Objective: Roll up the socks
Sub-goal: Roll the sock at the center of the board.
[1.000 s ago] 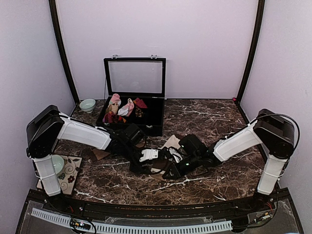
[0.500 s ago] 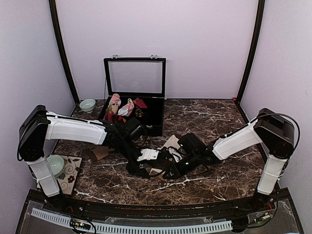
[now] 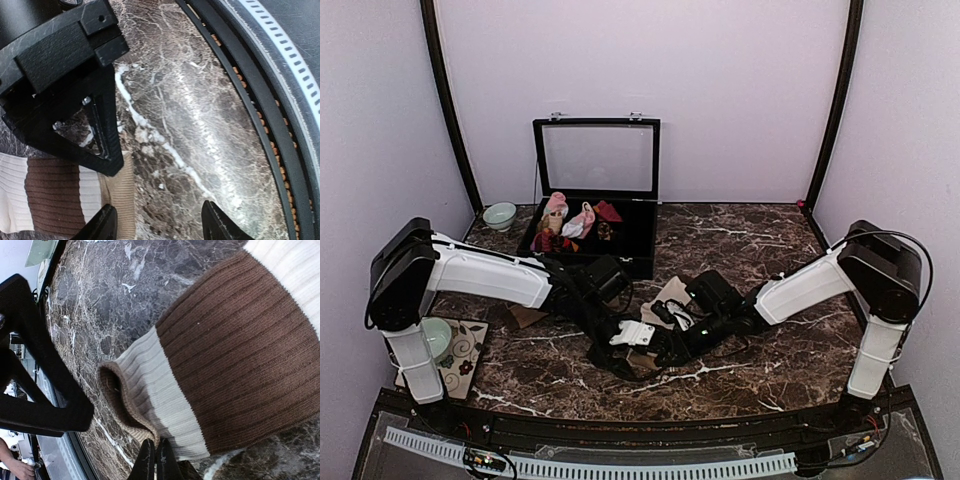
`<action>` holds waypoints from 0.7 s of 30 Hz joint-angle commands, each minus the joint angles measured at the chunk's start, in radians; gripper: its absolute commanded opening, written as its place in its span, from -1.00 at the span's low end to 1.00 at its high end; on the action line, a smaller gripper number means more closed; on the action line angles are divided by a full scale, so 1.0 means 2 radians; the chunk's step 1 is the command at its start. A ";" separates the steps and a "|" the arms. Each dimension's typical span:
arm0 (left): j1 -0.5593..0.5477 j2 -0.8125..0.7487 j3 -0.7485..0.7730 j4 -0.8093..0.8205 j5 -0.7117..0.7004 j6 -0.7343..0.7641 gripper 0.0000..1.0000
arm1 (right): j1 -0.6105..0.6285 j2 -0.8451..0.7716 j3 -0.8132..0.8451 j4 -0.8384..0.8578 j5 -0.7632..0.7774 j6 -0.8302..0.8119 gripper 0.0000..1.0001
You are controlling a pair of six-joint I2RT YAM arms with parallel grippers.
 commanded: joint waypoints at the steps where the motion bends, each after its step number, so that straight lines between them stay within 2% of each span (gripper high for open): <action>1: 0.000 0.011 -0.009 0.027 -0.020 0.016 0.20 | -0.005 0.032 -0.019 -0.069 0.039 0.005 -1.00; 6: 0.000 0.015 -0.024 0.033 -0.033 0.022 0.10 | -0.006 0.034 -0.022 -0.066 0.038 0.006 -1.00; 12: 0.000 -0.005 -0.051 0.055 -0.045 0.029 0.08 | -0.007 0.037 -0.022 -0.068 0.036 0.006 -1.00; 17: 0.000 -0.016 -0.046 0.061 -0.059 0.019 0.25 | -0.009 0.041 -0.022 -0.070 0.035 0.003 -1.00; 21: 0.000 -0.017 -0.036 0.061 -0.079 0.021 0.31 | -0.010 0.044 -0.020 -0.074 0.032 -0.002 -1.00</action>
